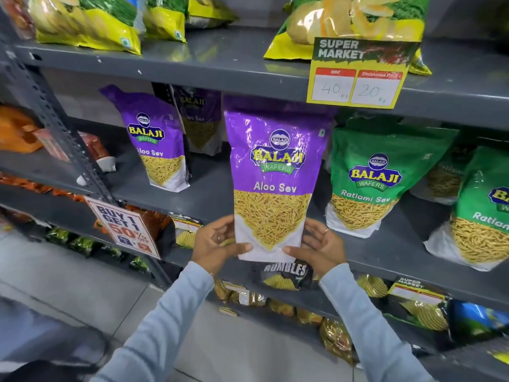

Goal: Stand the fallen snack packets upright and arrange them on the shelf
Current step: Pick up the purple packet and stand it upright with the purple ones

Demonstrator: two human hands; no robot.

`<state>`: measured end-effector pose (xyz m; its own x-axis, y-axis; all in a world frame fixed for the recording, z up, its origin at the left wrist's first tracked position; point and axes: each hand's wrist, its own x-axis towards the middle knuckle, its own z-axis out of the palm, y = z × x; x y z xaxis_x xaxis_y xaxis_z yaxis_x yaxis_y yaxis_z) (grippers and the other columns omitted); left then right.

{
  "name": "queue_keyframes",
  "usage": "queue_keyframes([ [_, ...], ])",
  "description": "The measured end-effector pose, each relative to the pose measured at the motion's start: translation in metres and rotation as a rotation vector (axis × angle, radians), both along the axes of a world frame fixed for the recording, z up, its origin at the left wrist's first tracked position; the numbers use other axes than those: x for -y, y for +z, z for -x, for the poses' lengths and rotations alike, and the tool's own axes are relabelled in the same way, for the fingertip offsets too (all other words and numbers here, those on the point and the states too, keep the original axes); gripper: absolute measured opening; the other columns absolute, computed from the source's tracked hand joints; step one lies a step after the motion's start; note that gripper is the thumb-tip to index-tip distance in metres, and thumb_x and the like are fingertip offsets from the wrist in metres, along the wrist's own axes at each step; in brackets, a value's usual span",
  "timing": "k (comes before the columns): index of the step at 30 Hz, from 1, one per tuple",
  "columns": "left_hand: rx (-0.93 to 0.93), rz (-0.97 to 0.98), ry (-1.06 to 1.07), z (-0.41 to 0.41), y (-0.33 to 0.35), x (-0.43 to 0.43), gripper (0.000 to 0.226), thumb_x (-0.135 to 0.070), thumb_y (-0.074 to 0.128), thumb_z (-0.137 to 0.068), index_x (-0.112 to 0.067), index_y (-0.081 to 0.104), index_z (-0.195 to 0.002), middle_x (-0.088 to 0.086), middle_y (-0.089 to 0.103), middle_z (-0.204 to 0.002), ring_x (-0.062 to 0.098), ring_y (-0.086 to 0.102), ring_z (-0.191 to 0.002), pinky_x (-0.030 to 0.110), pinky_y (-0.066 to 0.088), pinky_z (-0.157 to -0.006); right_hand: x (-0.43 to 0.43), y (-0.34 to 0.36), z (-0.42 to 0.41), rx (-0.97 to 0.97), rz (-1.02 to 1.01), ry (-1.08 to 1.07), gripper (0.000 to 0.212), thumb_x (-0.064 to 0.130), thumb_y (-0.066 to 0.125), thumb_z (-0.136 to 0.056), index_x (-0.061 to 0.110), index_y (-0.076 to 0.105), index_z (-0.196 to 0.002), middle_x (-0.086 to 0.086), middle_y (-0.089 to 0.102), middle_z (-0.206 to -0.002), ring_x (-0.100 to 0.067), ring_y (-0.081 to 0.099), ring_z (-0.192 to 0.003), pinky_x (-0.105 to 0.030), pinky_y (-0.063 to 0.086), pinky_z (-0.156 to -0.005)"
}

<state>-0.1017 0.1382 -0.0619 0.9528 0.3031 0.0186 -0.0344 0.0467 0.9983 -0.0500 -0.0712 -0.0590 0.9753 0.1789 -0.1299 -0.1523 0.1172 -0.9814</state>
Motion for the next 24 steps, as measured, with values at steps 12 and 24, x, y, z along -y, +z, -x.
queue_keyframes([
  [12, -0.065, -0.284, 0.133, -0.105, -0.033, -0.027, 0.063, 0.016, 0.068, -0.055, -0.025, 0.052, -0.1, 0.008, 0.068, -0.099, 0.019, 0.061, -0.089, 0.035, 0.055, -0.086, -0.077, -0.02, -0.085, 0.012, 0.226, -0.163, 0.058, -0.021, 0.07, -0.06, 0.013, 0.047, -0.101, 0.0, 0.061, -0.087, -0.024, 0.059, -0.09, -0.05, 0.051, -0.093],
  [24, -0.258, -0.493, 0.161, -0.16, -0.056, -0.044, 0.038, -0.003, 0.07, -0.075, -0.006, 0.045, -0.103, 0.014, 0.06, -0.099, 0.021, 0.052, -0.084, 0.025, 0.042, -0.078, -0.104, -0.056, -0.13, 0.065, 0.544, -0.179, 0.055, 0.002, 0.066, -0.073, 0.021, 0.042, -0.119, -0.019, 0.065, -0.109, -0.027, 0.063, -0.093, -0.037, 0.05, -0.089],
])
